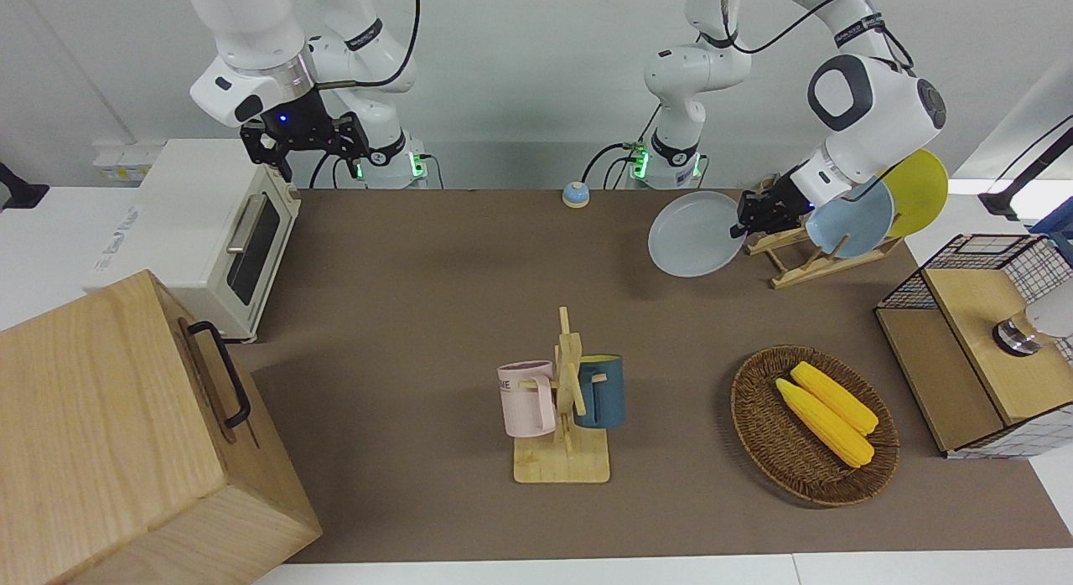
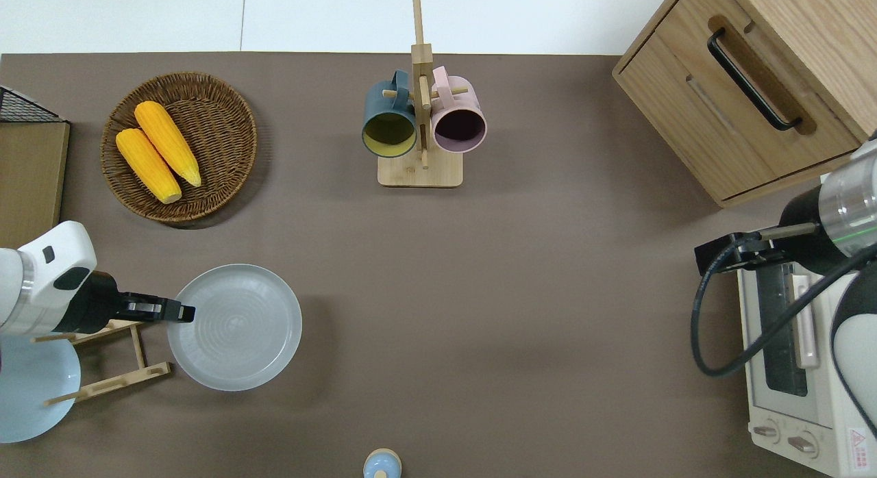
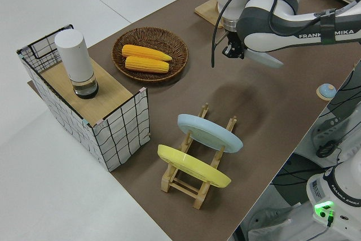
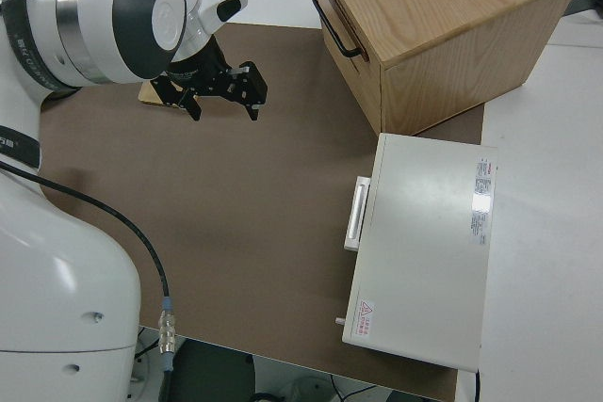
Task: Pick gray plate from low plate rack and place it on table with left arm
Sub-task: 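Lift the gray plate out of the rack and carry it away from the robot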
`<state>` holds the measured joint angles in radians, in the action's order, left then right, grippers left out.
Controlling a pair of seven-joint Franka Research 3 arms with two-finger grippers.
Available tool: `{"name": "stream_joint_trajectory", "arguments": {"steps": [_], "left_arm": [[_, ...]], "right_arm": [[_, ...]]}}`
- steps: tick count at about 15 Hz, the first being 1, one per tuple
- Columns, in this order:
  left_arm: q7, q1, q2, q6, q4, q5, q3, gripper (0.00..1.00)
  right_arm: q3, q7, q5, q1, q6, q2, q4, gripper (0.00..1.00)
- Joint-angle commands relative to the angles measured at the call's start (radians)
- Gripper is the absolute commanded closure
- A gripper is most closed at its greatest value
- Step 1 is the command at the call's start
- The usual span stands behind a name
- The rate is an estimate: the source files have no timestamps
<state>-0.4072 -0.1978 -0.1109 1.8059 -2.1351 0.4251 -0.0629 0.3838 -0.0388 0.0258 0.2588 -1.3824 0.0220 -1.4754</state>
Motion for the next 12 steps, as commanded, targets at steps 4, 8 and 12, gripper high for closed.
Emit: {"name": "stream_joint_trajectory", "arguments": {"steps": [4,8,12], "left_arm": [[-0.111,-0.006,0.01,0.154,-0.121,0.069,0.0,1.0],[-0.16,-0.003,0.025,0.248,-0.184,0.093,-0.002,1.0],[-0.206,0.008,0.065,0.326,-0.226,0.121,-0.002,1.0]], "right_arm": [[0.02,-0.012,0.005,0.023,0.011,-0.002,0.007,0.017],[0.021,-0.012,0.006,0.023,0.011,-0.002,0.007,0.017],[0.021,-0.012,0.006,0.023,0.011,-0.002,0.007,0.017]]}}
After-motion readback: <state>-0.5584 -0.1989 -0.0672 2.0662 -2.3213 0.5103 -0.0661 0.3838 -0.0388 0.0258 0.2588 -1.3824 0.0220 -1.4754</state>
